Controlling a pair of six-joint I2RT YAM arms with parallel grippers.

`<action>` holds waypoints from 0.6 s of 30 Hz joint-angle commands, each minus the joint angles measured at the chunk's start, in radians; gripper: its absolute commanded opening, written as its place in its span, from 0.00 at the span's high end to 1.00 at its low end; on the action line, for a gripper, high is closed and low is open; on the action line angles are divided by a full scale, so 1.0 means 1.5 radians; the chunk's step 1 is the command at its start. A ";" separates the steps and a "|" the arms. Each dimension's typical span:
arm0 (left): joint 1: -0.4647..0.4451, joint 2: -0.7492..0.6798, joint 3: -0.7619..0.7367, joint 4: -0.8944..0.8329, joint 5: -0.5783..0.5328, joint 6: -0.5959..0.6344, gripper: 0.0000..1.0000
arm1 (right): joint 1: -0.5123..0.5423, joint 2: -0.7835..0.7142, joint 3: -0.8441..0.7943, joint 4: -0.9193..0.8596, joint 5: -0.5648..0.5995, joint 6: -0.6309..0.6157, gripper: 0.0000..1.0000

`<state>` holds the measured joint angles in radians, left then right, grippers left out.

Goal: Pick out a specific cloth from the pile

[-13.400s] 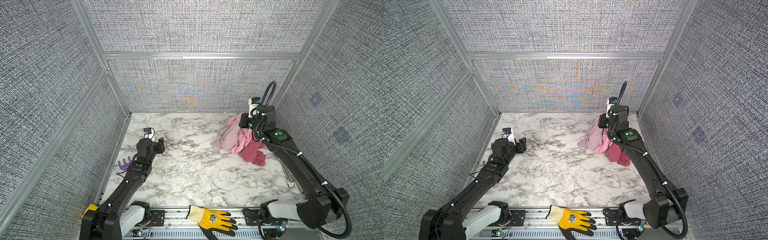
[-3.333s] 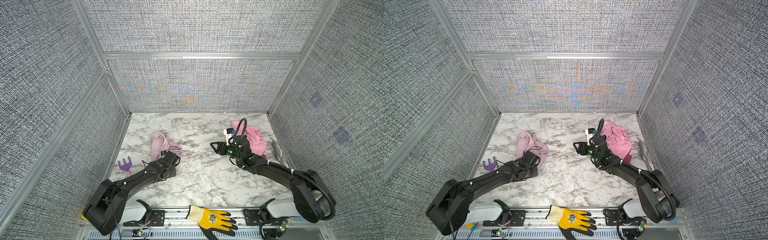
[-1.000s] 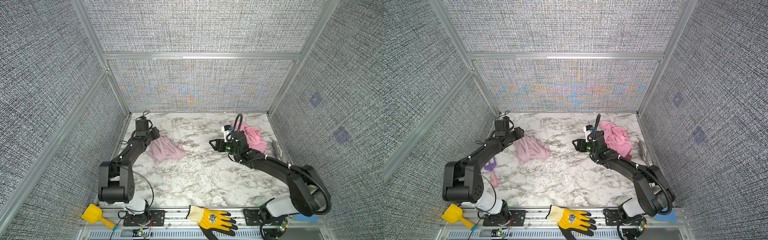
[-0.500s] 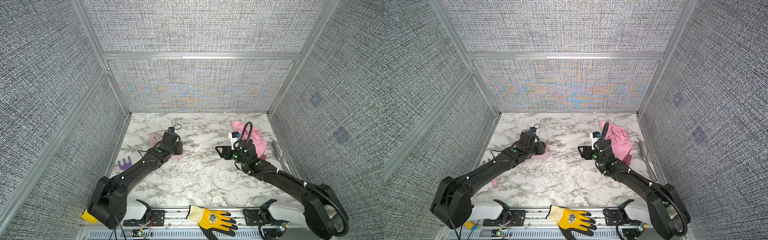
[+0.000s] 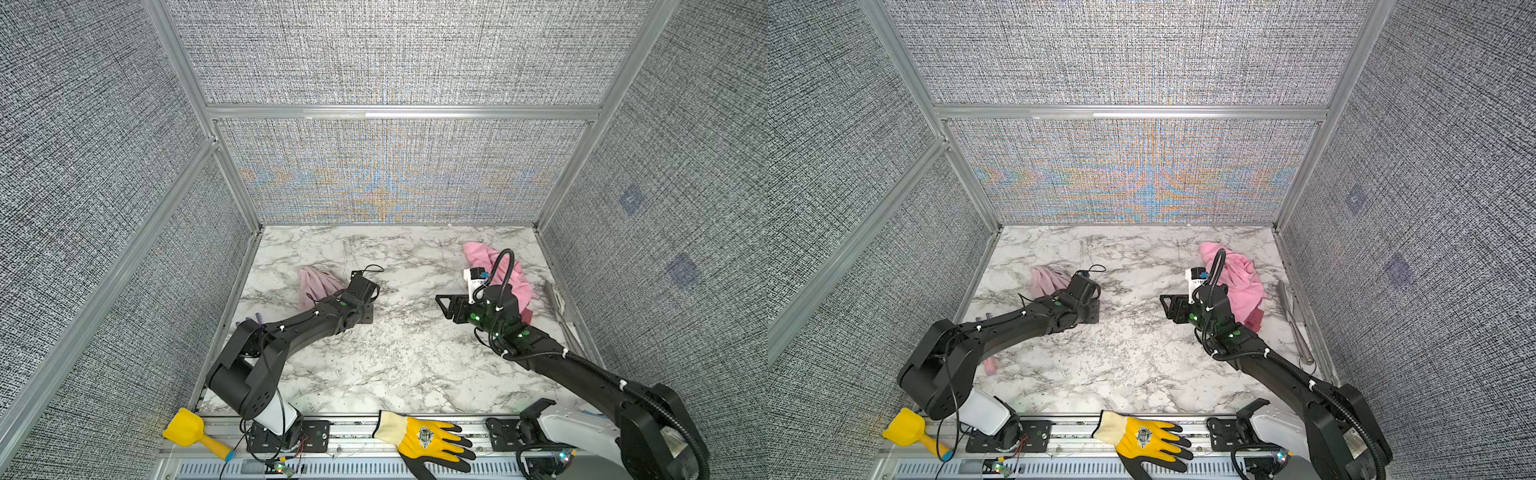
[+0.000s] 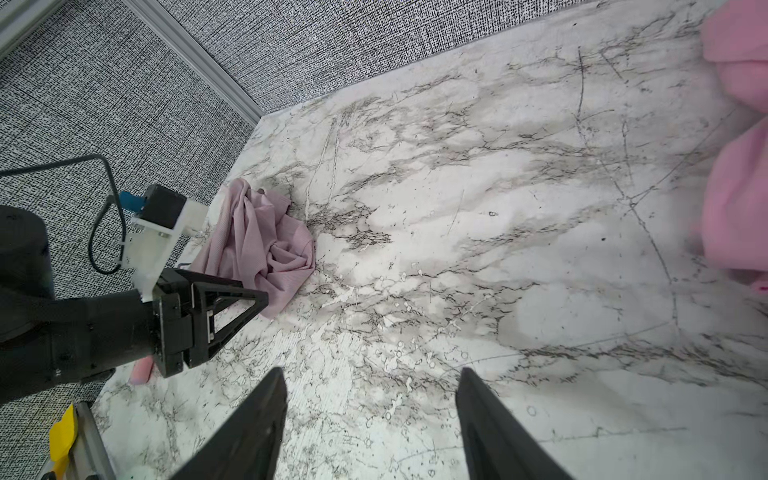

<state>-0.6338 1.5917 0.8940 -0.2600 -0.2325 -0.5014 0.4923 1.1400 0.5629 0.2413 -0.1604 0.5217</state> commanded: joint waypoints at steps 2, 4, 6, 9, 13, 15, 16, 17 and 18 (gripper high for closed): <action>-0.001 0.054 0.039 -0.019 -0.050 -0.013 0.50 | 0.000 0.007 0.009 0.000 0.003 -0.003 0.34; -0.001 0.088 0.068 -0.045 -0.066 -0.010 0.63 | 0.000 0.008 0.012 -0.001 0.005 -0.003 0.34; -0.003 0.105 0.082 -0.054 -0.077 -0.008 0.89 | 0.000 0.010 0.015 -0.004 0.008 -0.004 0.34; -0.003 0.085 0.078 -0.050 -0.095 -0.010 1.00 | 0.000 0.010 0.016 -0.009 0.015 -0.010 0.34; 0.000 0.018 0.086 -0.082 -0.107 -0.006 1.00 | 0.000 0.015 0.021 -0.012 0.017 -0.010 0.34; 0.011 -0.022 0.095 -0.101 -0.112 -0.002 1.00 | 0.000 0.021 0.026 -0.012 0.016 -0.012 0.34; 0.022 -0.046 0.099 -0.111 -0.111 0.003 1.00 | 0.000 0.026 0.029 -0.011 0.014 -0.012 0.34; 0.035 -0.068 0.101 -0.117 -0.109 0.006 1.00 | 0.000 0.030 0.030 -0.007 0.013 -0.012 0.34; 0.050 -0.087 0.100 -0.118 -0.106 0.010 1.00 | 0.000 0.034 0.032 -0.004 0.013 -0.012 0.34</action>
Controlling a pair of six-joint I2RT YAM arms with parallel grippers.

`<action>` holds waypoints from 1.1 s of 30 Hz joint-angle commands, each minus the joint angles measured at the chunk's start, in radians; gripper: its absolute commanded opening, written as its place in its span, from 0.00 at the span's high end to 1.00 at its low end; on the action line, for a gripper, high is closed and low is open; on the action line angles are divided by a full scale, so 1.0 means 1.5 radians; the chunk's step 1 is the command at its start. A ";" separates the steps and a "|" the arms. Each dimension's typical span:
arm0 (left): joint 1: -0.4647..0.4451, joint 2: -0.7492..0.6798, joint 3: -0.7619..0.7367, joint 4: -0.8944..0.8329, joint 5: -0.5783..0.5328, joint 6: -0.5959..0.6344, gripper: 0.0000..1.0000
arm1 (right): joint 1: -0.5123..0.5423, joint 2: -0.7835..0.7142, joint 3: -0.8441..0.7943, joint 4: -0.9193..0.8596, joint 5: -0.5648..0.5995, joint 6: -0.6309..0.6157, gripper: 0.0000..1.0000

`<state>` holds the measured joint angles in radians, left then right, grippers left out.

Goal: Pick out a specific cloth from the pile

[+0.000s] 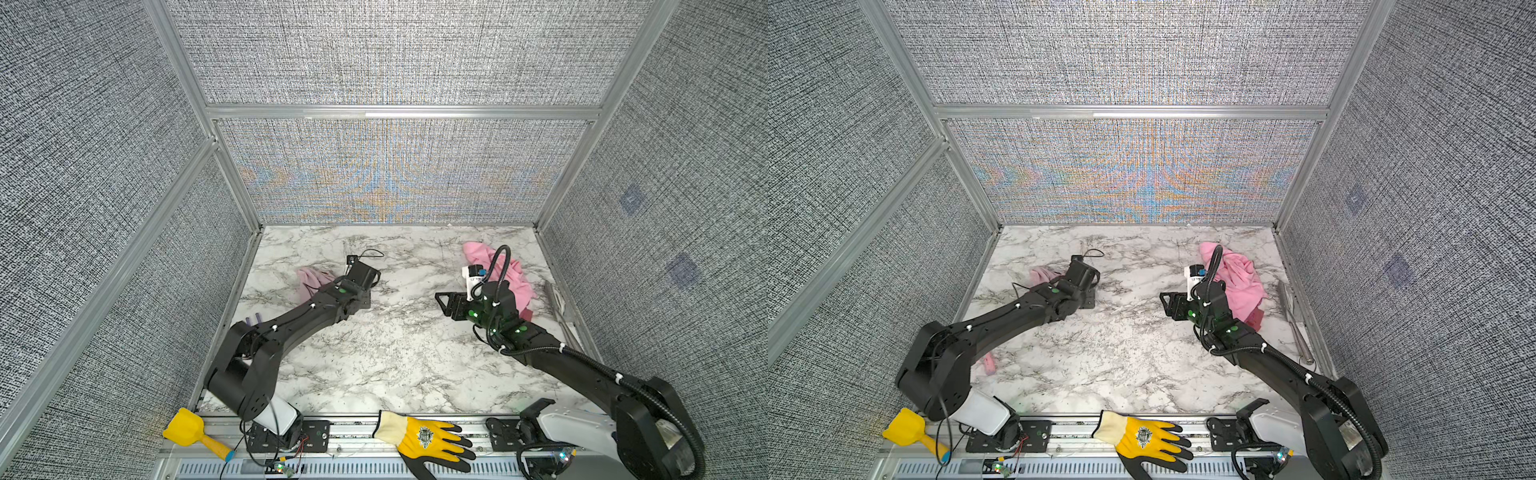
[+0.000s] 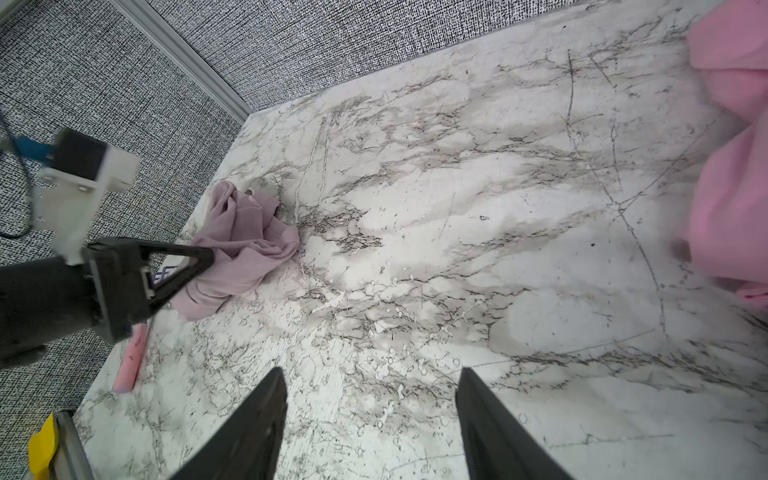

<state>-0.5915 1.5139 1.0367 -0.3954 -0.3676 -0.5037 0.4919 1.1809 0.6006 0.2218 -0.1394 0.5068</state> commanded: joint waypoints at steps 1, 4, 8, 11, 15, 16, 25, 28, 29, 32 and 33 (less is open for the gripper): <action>0.044 -0.058 0.003 -0.026 -0.007 0.015 1.00 | 0.000 0.014 0.010 0.012 -0.003 -0.001 0.34; 0.114 -0.116 -0.013 -0.004 0.012 0.035 1.00 | 0.000 0.033 0.021 0.021 -0.013 0.002 0.34; 0.196 -0.162 -0.043 0.057 0.033 0.068 1.00 | 0.000 0.061 0.037 0.031 -0.023 0.004 0.34; 0.260 -0.144 -0.046 0.069 0.069 0.072 1.00 | 0.000 0.079 0.052 0.030 -0.033 0.004 0.34; 0.339 -0.095 -0.074 0.095 0.099 0.068 1.00 | 0.000 0.092 0.071 0.026 -0.036 -0.001 0.34; 0.362 -0.085 -0.086 0.106 0.120 0.064 1.00 | 0.000 0.094 0.077 0.022 -0.036 -0.003 0.34; 0.452 0.026 -0.124 0.204 0.204 0.039 1.00 | -0.002 0.123 0.115 0.000 -0.040 -0.019 0.34; 0.458 0.067 -0.109 0.214 0.212 0.036 1.00 | -0.002 0.134 0.118 0.003 -0.041 -0.020 0.34; 0.459 0.078 -0.106 0.217 0.214 0.035 1.00 | -0.002 0.136 0.120 0.003 -0.041 -0.019 0.34; 0.464 0.108 -0.097 0.222 0.233 0.032 1.00 | -0.003 0.148 0.126 0.000 -0.042 -0.018 0.34; 0.466 0.115 -0.096 0.222 0.239 0.029 1.00 | -0.004 0.150 0.127 0.001 -0.043 -0.019 0.34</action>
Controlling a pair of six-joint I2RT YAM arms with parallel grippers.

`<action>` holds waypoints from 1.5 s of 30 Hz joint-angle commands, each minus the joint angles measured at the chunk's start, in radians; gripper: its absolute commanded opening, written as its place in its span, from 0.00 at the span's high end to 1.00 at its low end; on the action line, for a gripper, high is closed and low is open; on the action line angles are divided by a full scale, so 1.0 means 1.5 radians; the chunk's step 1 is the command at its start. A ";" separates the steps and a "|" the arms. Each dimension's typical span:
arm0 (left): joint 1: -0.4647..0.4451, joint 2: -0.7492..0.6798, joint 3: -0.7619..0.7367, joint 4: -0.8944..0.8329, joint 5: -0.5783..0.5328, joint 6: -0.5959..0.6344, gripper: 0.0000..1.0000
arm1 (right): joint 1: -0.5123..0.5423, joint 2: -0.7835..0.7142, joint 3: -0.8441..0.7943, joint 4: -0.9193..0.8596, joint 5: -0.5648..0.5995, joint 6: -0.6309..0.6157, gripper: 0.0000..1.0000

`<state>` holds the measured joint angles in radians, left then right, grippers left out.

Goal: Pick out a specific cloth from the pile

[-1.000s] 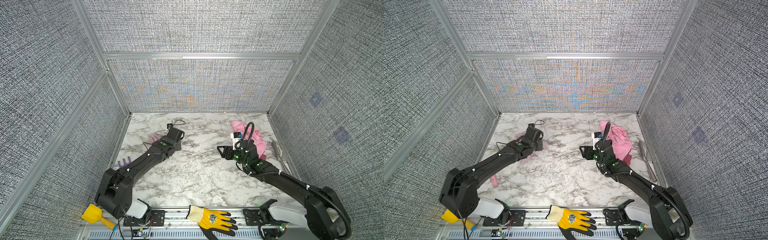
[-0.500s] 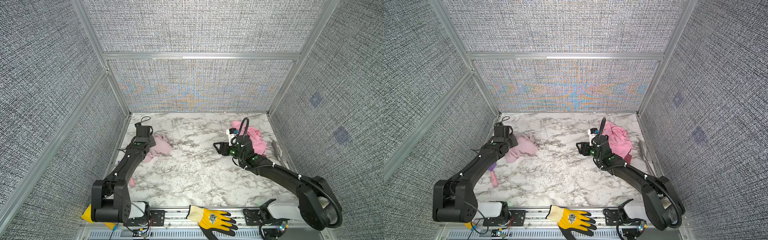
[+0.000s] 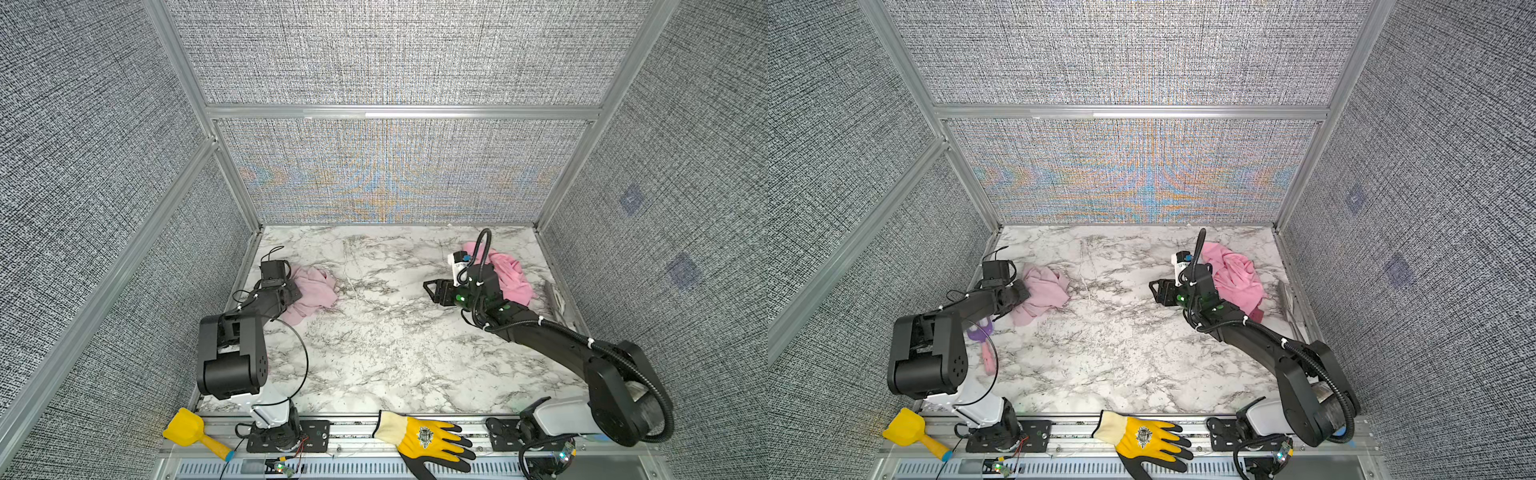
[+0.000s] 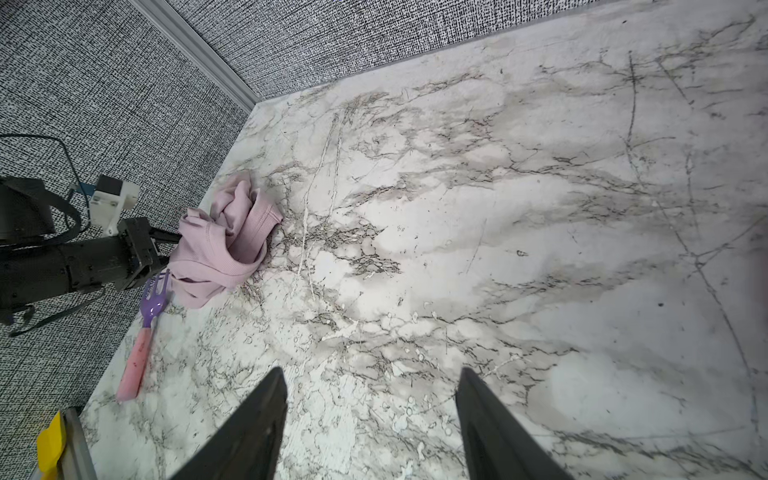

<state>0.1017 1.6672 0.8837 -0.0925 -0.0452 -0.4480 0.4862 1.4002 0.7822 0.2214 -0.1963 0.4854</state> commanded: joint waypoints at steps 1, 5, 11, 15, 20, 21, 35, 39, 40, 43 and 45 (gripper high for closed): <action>0.006 0.017 0.006 0.023 0.026 -0.009 1.00 | 0.000 0.005 0.009 0.003 -0.004 -0.004 0.34; 0.006 0.024 0.011 0.015 0.035 -0.011 1.00 | -0.001 -0.003 0.010 -0.001 -0.004 0.000 0.34; 0.007 -0.047 0.009 -0.034 0.033 -0.015 0.60 | -0.004 -0.027 0.014 -0.036 0.006 -0.012 0.34; 0.007 -0.135 -0.008 -0.050 0.029 -0.009 0.46 | -0.004 -0.054 0.010 -0.050 0.011 -0.018 0.34; -0.007 -0.249 -0.034 -0.065 0.044 0.011 0.45 | -0.005 -0.084 -0.002 -0.070 0.035 -0.026 0.34; -0.016 -0.273 -0.043 -0.065 0.038 0.013 0.44 | -0.006 -0.091 -0.003 -0.077 0.040 -0.031 0.34; -0.109 -0.531 -0.285 0.169 0.033 0.097 0.40 | -0.041 -0.212 -0.059 -0.142 0.208 -0.108 0.33; -0.110 -0.520 -0.321 0.243 0.026 0.131 0.40 | -0.073 -0.255 -0.097 -0.129 0.261 -0.134 0.32; -0.111 -0.517 -0.328 0.262 0.017 0.131 0.39 | -0.079 -0.264 -0.109 -0.120 0.277 -0.141 0.31; -0.110 -0.512 -0.340 0.304 0.008 0.145 0.38 | -0.099 -0.291 -0.147 -0.094 0.343 -0.158 0.30; -0.110 -0.505 -0.344 0.330 -0.002 0.169 0.36 | -0.111 -0.306 -0.180 -0.068 0.399 -0.165 0.28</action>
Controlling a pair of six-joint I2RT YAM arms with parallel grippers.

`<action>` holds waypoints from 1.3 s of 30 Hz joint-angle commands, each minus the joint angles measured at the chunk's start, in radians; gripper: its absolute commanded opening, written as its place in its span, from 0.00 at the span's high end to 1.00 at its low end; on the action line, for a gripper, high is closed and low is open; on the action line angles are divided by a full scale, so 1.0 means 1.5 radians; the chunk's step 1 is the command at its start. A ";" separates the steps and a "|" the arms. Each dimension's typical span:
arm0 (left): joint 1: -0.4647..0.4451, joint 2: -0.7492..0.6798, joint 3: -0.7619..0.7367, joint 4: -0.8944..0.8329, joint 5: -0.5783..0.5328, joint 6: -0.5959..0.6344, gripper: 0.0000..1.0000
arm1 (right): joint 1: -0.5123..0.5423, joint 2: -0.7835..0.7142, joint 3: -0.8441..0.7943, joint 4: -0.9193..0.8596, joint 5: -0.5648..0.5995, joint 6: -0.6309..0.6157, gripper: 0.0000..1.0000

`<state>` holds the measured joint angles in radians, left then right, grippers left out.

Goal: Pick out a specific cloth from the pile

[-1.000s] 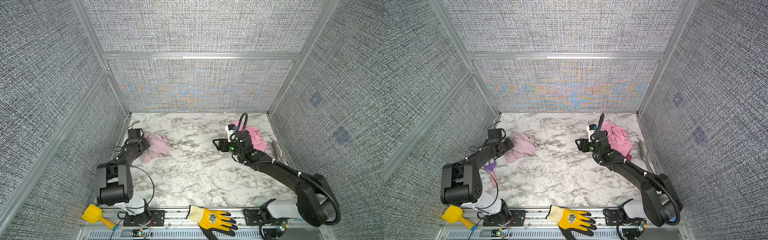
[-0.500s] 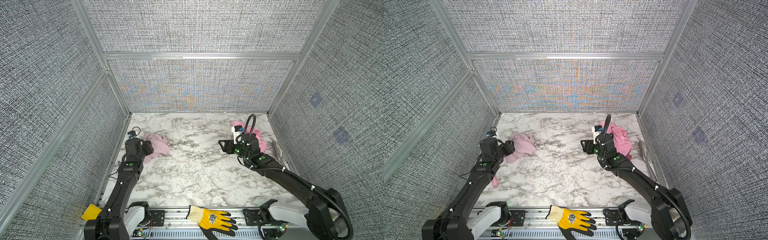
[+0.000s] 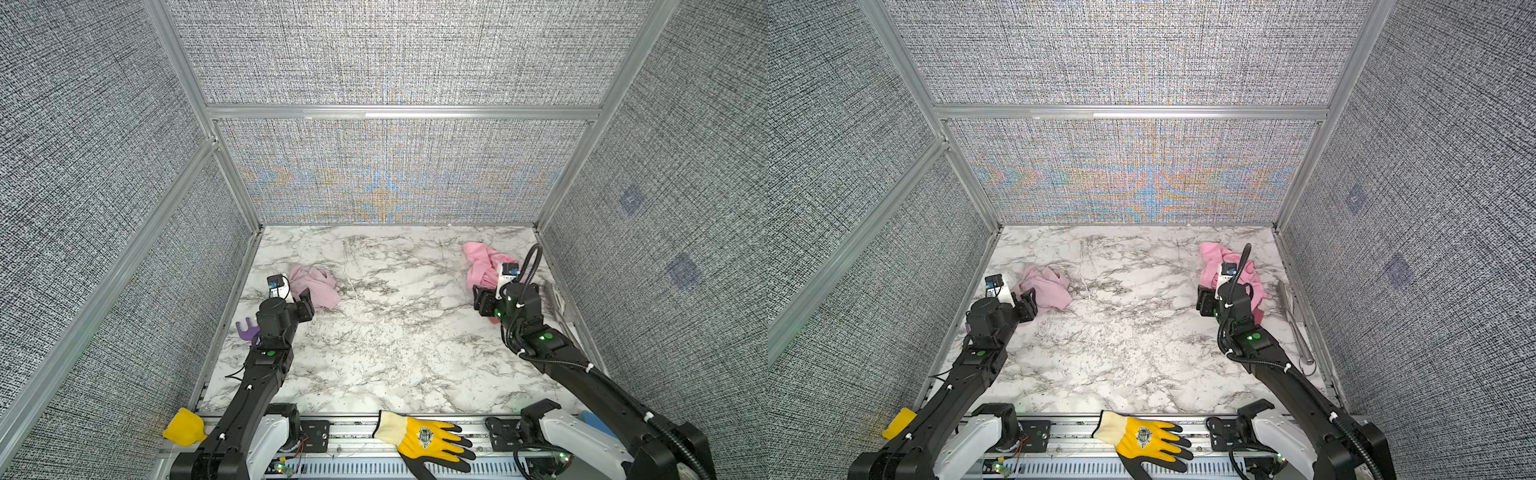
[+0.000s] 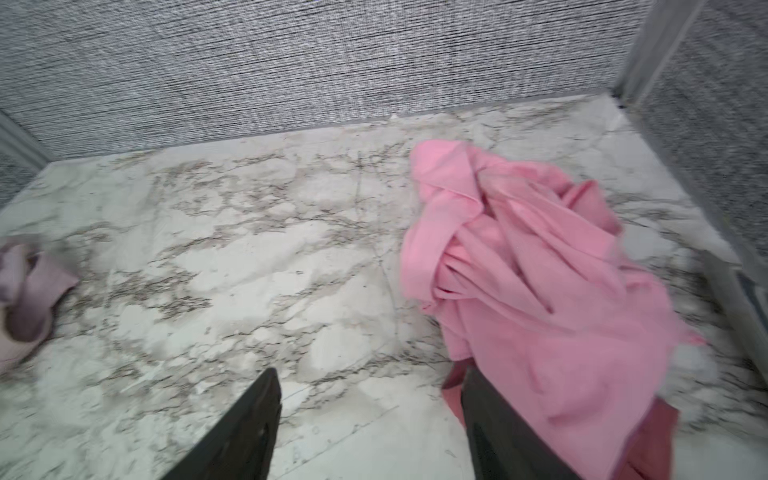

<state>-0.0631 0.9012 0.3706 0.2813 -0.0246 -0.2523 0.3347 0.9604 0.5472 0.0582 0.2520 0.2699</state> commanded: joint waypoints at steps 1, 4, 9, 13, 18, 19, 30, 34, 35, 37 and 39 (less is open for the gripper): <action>0.000 0.012 -0.004 0.090 -0.024 0.054 0.35 | -0.017 -0.018 -0.044 0.060 0.123 -0.024 0.27; 0.000 0.033 -0.003 0.104 -0.042 0.087 0.35 | -0.035 -0.024 -0.101 0.129 0.169 -0.036 0.25; 0.001 0.037 -0.036 0.151 -0.140 0.033 0.34 | -0.050 -0.020 -0.154 0.226 0.231 -0.067 0.23; 0.001 0.017 -0.101 0.268 -0.155 0.098 0.33 | -0.071 0.017 -0.185 0.343 0.234 -0.115 0.21; 0.000 0.062 -0.162 0.428 -0.151 0.147 0.32 | -0.111 0.136 -0.192 0.483 0.226 -0.128 0.18; 0.001 0.080 -0.161 0.438 -0.152 0.154 0.32 | -0.116 0.163 -0.190 0.506 0.222 -0.135 0.18; 0.001 0.316 -0.147 0.647 -0.078 0.195 0.31 | -0.123 0.369 -0.203 0.764 0.187 -0.221 0.15; 0.000 0.382 -0.145 0.697 -0.063 0.203 0.31 | -0.139 0.359 -0.194 0.726 0.153 -0.203 0.15; 0.001 0.394 -0.152 0.722 -0.064 0.204 0.31 | -0.142 0.358 -0.190 0.714 0.144 -0.201 0.14; 0.001 0.409 -0.155 0.733 -0.068 0.199 0.31 | -0.154 0.356 -0.180 0.688 0.118 -0.193 0.14; 0.003 0.428 -0.154 0.763 -0.061 0.204 0.30 | -0.166 0.355 -0.164 0.655 0.090 -0.187 0.14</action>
<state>-0.0616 1.5215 0.1410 1.3018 -0.1345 0.0357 0.1005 1.4956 0.2810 1.0721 0.4580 -0.0299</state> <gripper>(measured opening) 0.693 0.856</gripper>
